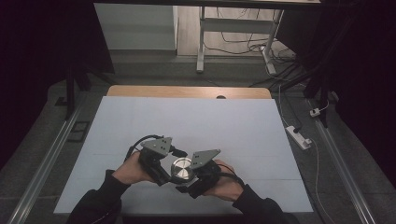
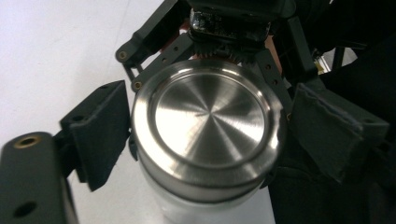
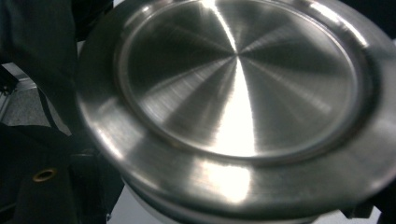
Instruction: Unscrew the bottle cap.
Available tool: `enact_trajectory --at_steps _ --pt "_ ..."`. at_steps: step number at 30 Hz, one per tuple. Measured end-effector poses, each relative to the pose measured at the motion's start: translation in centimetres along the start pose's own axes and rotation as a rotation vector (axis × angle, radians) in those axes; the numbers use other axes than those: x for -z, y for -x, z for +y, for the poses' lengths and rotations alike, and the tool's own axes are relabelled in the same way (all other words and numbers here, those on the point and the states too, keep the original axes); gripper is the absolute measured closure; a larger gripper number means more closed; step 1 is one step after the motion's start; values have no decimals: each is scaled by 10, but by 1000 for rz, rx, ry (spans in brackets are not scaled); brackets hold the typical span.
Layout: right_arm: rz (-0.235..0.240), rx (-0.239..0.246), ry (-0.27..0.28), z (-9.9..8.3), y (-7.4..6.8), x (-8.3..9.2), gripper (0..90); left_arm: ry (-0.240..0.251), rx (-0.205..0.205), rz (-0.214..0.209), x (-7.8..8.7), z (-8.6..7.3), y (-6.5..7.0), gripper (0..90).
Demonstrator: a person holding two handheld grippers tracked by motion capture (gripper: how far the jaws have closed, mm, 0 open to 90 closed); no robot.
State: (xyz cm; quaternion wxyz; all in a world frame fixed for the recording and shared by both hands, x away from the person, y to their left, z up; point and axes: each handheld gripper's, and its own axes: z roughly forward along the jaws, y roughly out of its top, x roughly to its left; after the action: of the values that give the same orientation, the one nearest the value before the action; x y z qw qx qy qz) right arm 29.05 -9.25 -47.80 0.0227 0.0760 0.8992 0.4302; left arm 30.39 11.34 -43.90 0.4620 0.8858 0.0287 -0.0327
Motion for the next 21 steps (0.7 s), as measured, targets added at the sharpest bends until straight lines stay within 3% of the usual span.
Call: enact_trajectory --at_steps 5,8,12,13,14,15,16,18,21 --pt "-27 -21 -9 0 2 0 146 1 22 76 -3 0 2 203" --pt "-62 -51 -9 -1 5 1 146 1 68 144 -7 3 3 204" --pt "-123 -120 -7 -2 10 2 146 21 166 260 -15 8 7 205" --pt "-138 -137 -5 -2 11 3 146 21 166 260 -15 8 7 205" --pt "-138 -137 -5 -2 11 3 146 24 190 289 -17 9 8 205" --pt "-169 -156 -14 -3 14 3 146 31 224 346 -23 11 11 204" --pt "-185 -159 -14 -3 14 3 146 25 227 370 -25 12 12 203" --pt "-205 -173 -21 -4 15 2 145 21 237 394 -29 14 13 201" --pt "-205 -181 -17 -4 16 4 146 37 237 356 -25 14 9 143"
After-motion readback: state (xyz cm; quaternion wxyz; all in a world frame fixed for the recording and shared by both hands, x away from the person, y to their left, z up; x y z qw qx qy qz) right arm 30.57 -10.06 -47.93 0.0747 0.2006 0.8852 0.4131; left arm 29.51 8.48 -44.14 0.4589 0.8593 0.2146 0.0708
